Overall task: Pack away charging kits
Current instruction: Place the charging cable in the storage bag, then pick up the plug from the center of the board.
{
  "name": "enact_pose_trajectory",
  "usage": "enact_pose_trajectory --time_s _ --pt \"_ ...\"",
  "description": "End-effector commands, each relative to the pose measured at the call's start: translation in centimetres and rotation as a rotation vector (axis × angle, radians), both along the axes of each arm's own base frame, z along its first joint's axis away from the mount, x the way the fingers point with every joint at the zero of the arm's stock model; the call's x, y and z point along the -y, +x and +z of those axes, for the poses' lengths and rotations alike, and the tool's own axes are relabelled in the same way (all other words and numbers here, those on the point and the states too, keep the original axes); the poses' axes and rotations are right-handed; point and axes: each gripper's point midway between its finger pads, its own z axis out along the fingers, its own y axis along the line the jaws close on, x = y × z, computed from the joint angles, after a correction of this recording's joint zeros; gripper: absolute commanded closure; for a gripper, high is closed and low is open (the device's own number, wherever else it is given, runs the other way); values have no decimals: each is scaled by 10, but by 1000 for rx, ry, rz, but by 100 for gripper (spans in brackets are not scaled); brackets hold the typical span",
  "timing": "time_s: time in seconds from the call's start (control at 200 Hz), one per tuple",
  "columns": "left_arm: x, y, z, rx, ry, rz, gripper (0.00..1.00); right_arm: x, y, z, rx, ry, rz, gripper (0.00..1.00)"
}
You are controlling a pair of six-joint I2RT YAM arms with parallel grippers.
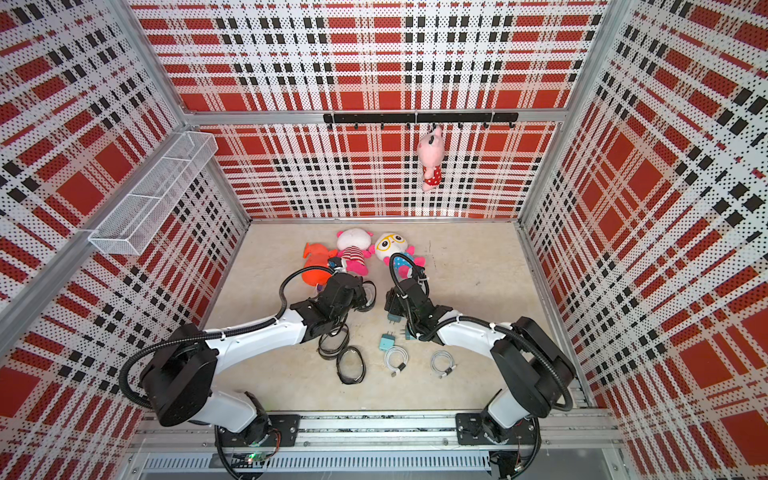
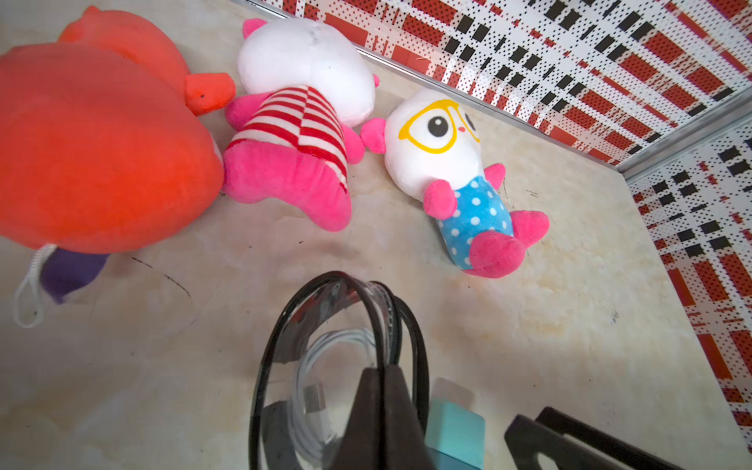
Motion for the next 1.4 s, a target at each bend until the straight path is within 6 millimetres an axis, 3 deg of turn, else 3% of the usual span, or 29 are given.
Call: enact_pose_trajectory --time_s 0.0,0.125,0.261,0.546,0.842,0.922,1.102,1.308,1.393 --pt "-12 -1 4 12 3 27 100 1 -3 -26 -64 -84 3 29" --pt "-15 0 3 11 -1 32 100 -10 1 -44 -110 -117 31 21" --pt "-16 0 4 10 -8 28 100 -10 2 -56 -135 -151 26 22" --pt "-14 0 3 4 -19 17 100 -8 1 -66 -152 -186 17 39" --pt "-7 1 2 0 -34 -1 100 -3 -1 -63 -146 -214 12 56" --pt "-7 2 0 -4 -32 -2 100 -1 -2 -63 -146 -235 7 56" --pt "-5 2 -1 -7 -37 -10 100 -2 -5 -67 -152 -283 11 45" --pt "-4 2 -1 -8 -38 -11 100 0 -10 -71 -154 -315 8 44" --pt "-5 1 -2 -10 -38 -11 100 -1 -11 -73 -157 -313 11 51"
